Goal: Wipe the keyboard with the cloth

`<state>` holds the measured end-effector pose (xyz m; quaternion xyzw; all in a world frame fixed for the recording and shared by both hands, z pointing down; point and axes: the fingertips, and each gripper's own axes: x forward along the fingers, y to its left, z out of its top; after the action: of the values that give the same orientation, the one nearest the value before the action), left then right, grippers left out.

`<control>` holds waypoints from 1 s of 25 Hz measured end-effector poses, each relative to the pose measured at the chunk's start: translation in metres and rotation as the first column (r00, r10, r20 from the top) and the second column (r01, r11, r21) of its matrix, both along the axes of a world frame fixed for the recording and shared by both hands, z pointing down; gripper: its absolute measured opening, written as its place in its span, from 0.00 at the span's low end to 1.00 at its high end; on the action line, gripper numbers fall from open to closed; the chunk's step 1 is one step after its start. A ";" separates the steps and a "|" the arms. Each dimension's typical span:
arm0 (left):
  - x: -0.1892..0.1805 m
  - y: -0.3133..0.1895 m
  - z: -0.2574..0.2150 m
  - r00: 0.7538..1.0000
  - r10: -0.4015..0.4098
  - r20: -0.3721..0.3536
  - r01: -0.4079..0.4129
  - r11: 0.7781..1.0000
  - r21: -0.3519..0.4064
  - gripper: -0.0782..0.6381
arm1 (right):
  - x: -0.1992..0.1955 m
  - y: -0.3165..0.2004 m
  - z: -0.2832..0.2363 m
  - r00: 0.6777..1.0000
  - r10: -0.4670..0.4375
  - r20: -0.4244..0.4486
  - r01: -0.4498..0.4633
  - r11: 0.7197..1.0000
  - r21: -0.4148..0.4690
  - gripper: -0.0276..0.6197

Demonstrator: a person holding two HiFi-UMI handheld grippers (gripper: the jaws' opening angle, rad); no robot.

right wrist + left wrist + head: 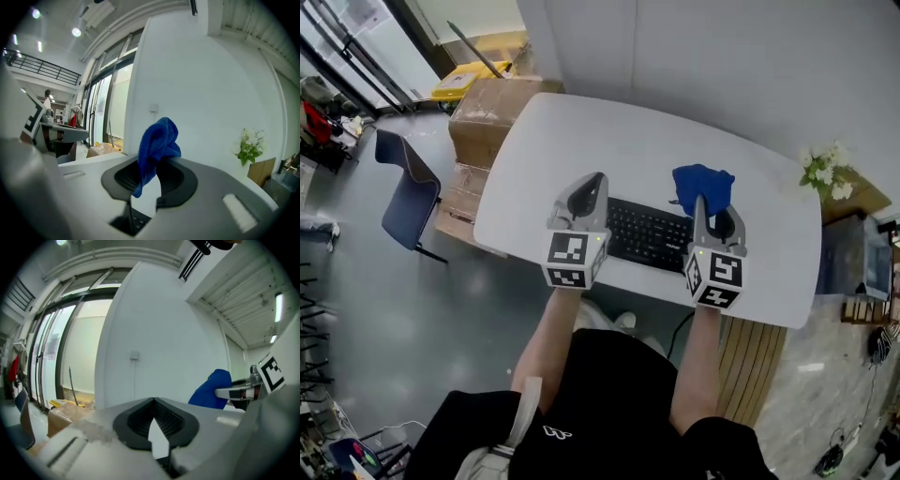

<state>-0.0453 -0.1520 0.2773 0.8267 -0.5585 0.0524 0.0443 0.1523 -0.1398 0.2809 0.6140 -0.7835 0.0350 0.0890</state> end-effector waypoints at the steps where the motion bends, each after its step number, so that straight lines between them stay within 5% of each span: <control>1: -0.010 -0.001 -0.009 1.000 -0.022 -0.005 0.022 1.000 0.016 0.10 | -0.005 -0.002 -0.008 1.000 -0.014 0.001 0.014 1.000 0.013 0.16; 11: -0.052 0.003 -0.071 0.994 -0.094 -0.048 0.100 0.985 0.140 0.10 | -0.022 -0.008 -0.056 0.999 -0.045 0.016 0.044 0.994 0.100 0.16; 25: -0.024 0.011 -0.079 0.999 -0.026 -0.044 0.033 0.987 0.157 0.10 | -0.010 0.009 -0.065 1.000 -0.029 0.005 0.028 0.993 0.119 0.16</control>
<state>-0.0689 -0.1409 0.1982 0.8201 -0.5721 -0.0101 -0.0087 0.1427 -0.1313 0.2160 0.6069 -0.7931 -0.0109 0.0504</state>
